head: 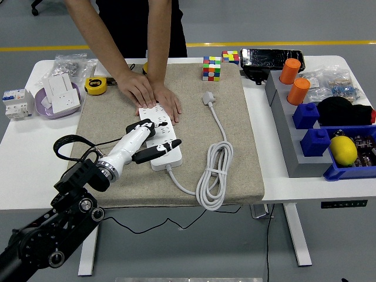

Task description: Pick up the plug,place it near the board,insert it into the board,press the button

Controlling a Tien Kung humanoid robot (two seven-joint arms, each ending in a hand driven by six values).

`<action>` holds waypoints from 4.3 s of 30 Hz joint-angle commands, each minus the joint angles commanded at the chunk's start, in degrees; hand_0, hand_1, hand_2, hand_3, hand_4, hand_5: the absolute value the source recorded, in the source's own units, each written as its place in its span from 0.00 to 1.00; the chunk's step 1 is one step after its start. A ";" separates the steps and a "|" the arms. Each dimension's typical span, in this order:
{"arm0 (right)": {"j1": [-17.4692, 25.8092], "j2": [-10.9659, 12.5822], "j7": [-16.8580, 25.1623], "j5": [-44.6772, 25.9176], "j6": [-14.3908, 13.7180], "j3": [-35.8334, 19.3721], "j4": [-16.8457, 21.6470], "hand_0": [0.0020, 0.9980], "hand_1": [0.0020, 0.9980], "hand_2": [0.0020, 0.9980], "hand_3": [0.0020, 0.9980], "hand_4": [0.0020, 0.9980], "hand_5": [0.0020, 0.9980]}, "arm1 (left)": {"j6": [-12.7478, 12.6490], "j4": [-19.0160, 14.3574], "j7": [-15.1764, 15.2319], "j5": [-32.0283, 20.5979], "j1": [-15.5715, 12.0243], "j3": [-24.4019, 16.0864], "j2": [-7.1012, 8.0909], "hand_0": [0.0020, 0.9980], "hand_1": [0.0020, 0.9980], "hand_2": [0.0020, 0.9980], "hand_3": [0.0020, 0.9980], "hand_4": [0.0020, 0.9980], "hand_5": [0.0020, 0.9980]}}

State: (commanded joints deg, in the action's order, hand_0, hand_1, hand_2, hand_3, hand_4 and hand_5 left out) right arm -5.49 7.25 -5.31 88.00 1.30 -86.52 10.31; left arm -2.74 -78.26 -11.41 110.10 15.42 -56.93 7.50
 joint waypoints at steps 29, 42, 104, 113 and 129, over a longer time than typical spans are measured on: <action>-0.13 -0.06 0.07 -0.37 -0.08 -0.23 0.00 0.85 0.76 0.75 0.78 1.00 0.88 | 1.16 -1.27 -9.29 12.54 -1.60 -3.99 1.56 1.00 1.00 1.00 0.93 1.00 1.00; -0.13 -0.04 -0.02 -0.37 -0.06 -0.20 0.00 0.85 0.76 0.75 0.78 1.00 0.88 | 1.38 0.10 -8.76 12.15 -0.15 -1.51 0.88 1.00 1.00 1.00 0.93 1.00 1.00; -0.27 0.13 -0.10 -0.48 -0.07 0.09 0.00 0.85 0.76 0.75 0.78 1.00 0.88 | 23.94 -17.74 -23.76 9.37 1.24 0.34 1.49 0.15 0.03 0.15 0.77 0.43 0.15; -0.14 0.17 -0.12 -0.27 -0.01 0.19 0.00 0.85 0.76 0.75 0.78 1.00 0.88 | 23.47 -13.95 -22.66 8.12 1.85 2.31 1.09 0.15 0.03 0.15 0.80 0.42 0.14; -0.03 0.23 -0.15 -0.12 0.00 0.20 0.00 0.85 0.76 0.75 0.78 1.00 0.88 | 21.12 -8.62 -21.02 9.34 2.24 2.45 0.04 0.15 0.03 0.15 0.80 0.40 0.12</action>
State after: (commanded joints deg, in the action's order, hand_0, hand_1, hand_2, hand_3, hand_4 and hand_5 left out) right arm -5.52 7.47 -5.46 87.88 1.29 -86.32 10.31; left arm 18.38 -86.88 -32.43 119.45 17.66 -54.48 7.54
